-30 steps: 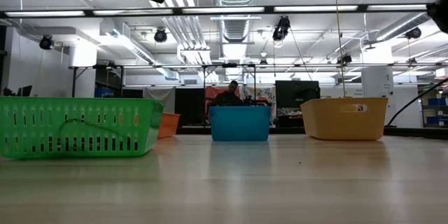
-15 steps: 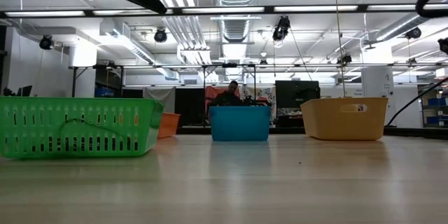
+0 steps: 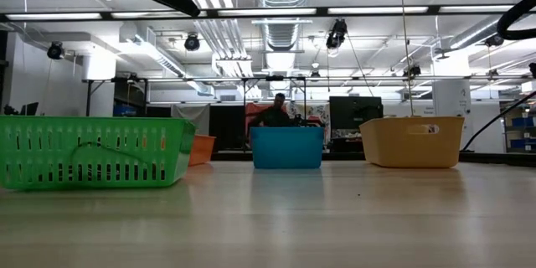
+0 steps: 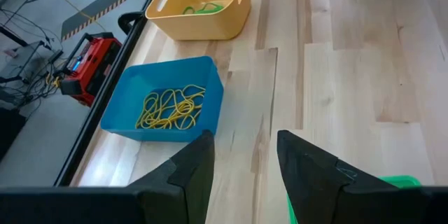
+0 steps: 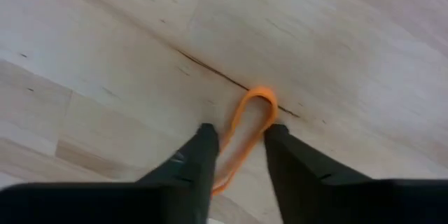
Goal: Sort rubber bands into baskets
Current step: Put the orange rubberband into the orange bin
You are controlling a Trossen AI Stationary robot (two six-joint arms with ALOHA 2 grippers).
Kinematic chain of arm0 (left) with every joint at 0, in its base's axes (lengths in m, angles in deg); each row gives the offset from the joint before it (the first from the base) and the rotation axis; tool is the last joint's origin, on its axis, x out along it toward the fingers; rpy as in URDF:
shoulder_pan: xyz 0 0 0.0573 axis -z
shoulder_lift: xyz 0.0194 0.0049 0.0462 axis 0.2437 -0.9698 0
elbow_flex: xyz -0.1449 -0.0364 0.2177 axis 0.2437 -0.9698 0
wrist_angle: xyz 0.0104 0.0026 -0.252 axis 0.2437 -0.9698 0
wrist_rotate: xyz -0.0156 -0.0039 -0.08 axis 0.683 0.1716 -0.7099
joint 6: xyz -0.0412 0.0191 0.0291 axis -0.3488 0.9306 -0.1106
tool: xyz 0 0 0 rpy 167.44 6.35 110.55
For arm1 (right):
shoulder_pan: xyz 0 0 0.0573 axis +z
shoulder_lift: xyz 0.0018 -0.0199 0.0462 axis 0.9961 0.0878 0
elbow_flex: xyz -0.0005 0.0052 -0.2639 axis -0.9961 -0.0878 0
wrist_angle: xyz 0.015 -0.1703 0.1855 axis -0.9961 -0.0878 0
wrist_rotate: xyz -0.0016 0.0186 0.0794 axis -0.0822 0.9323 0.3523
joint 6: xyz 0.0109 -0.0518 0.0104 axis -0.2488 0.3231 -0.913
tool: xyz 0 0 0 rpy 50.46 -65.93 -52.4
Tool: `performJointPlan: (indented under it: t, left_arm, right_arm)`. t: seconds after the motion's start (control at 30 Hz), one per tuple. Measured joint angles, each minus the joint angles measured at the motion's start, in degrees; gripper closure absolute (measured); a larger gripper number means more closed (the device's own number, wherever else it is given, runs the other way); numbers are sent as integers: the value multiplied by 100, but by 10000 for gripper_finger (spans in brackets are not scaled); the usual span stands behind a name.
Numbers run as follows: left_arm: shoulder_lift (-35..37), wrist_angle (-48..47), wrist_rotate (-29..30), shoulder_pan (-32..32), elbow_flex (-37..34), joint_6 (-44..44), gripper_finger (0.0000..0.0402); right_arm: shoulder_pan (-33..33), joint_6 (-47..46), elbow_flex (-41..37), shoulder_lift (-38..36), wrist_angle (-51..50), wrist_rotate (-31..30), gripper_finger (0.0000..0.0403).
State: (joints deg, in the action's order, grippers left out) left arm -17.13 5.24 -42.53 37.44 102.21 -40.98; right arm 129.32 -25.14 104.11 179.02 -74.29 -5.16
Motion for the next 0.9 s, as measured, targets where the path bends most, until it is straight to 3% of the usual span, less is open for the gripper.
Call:
performJointPlan:
  t: [0.2, 0.43, 0.53, 0.67, 0.77, 0.9]
  left_arm:
    - [0, 10, 0, 0, 0, 2, 260]
    - [1, 20, 0, -2, 0, 2, 260]
    - [0, 244, 2, -2, 0, 97, 260]
    - [1, 1126, -174, 4, -72, 615, 260]
    - [1, 2122, -808, 9, -295, 1128, 260]
    - [1, 3716, -1640, -2, -858, 1509, 260]
  right_arm:
    - [0, 191, -2, 4, 6, -2, 380]
    - [-9, 754, 8, -235, -47, -269, 393]
    - [-68, 1109, 39, -566, 7, -1065, 394]
    - [-212, 1835, 39, -1037, 73, -2576, 394]
    - [-336, 2694, 39, -1307, 394, -3708, 394]
    - [-503, 4538, 40, -1474, 1400, -4603, 394]
